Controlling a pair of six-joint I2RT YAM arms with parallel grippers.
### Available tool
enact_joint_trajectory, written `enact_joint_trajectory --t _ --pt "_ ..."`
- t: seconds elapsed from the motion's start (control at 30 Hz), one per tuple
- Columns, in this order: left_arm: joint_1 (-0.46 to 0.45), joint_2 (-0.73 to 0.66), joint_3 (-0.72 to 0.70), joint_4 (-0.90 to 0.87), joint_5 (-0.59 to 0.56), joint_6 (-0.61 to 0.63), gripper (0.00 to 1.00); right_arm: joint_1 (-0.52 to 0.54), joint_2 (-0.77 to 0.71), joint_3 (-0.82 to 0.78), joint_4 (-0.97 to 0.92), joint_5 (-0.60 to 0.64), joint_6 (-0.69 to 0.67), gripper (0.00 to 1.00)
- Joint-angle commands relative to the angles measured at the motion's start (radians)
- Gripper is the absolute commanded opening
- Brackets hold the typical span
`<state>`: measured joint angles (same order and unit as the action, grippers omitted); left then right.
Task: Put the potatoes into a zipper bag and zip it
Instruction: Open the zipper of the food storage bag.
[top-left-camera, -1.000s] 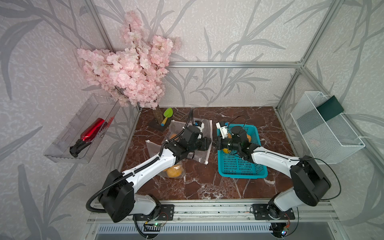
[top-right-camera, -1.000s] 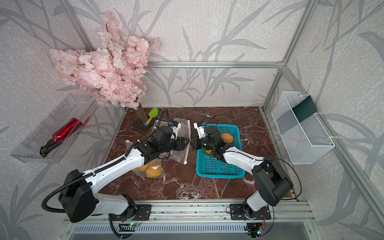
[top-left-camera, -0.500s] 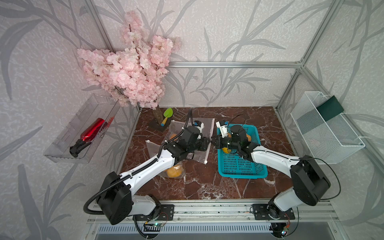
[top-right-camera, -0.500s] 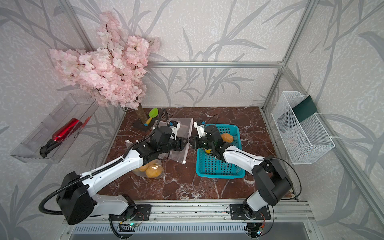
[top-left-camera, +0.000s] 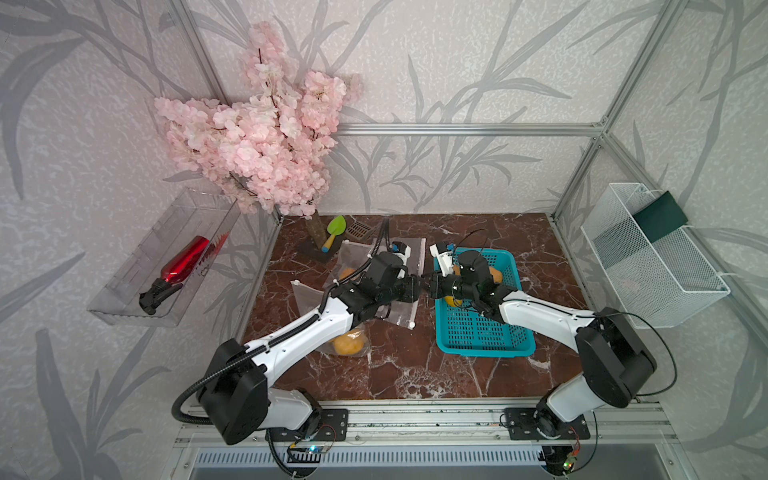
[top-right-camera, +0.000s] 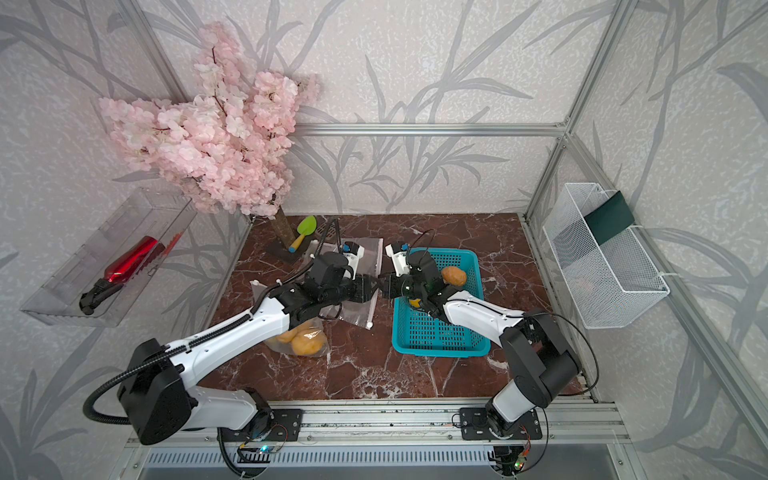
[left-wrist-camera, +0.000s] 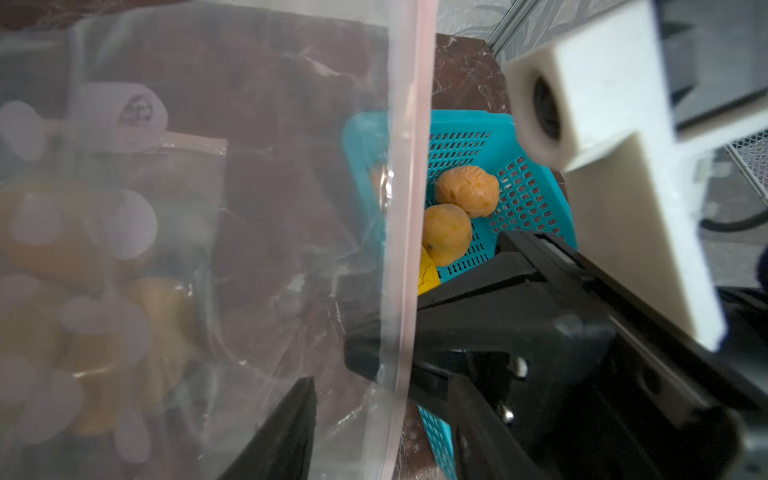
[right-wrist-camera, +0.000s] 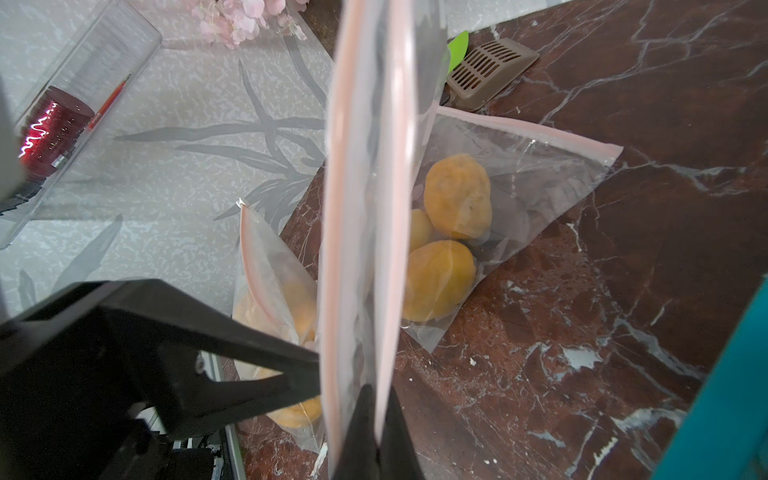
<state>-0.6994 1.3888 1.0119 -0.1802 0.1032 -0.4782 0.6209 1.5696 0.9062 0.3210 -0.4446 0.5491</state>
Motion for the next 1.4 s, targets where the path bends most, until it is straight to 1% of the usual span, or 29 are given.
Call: enact_joint_trajectory --t 0.0,0.03,0.1,0.2,0.23,0.47,0.63,0.83,1.0,1.27,1.37 --pt "-0.006 0.023 0.045 0.0 -0.012 0.015 0.53 0.004 -0.019 0.029 -0.009 0.007 -0.016 0.0" --pt "-0.007 0.03 0.049 -0.002 -0.023 0.015 0.51 0.004 -0.022 0.029 -0.008 0.005 -0.017 0.0" --pt "-0.006 0.047 0.06 -0.016 -0.049 0.012 0.41 0.003 -0.025 0.026 -0.008 0.003 -0.016 0.0" --pt "-0.006 0.066 0.081 -0.043 -0.104 0.003 0.19 0.004 -0.031 0.02 -0.008 0.005 -0.017 0.0" --pt "-0.006 0.069 0.086 -0.051 -0.124 0.0 0.13 0.003 -0.033 0.017 -0.008 0.009 -0.018 0.0" --pt "-0.006 0.068 0.106 -0.076 -0.155 0.003 0.0 0.004 -0.043 0.014 -0.033 0.042 -0.032 0.0" --pt "-0.006 0.053 0.112 -0.101 -0.194 0.006 0.0 0.003 -0.061 0.008 -0.06 0.079 -0.049 0.0" --pt "-0.006 0.012 0.167 -0.175 -0.229 0.018 0.0 0.006 -0.102 -0.001 -0.175 0.201 -0.1 0.0" --pt "-0.008 -0.045 0.191 -0.226 -0.246 0.018 0.0 0.005 -0.123 -0.017 -0.232 0.25 -0.13 0.0" --pt "-0.018 -0.137 0.211 -0.333 -0.345 -0.01 0.0 0.009 -0.131 -0.004 -0.341 0.302 -0.198 0.0" --pt "-0.033 -0.142 0.234 -0.382 -0.398 -0.024 0.0 0.014 -0.156 0.013 -0.411 0.365 -0.239 0.0"
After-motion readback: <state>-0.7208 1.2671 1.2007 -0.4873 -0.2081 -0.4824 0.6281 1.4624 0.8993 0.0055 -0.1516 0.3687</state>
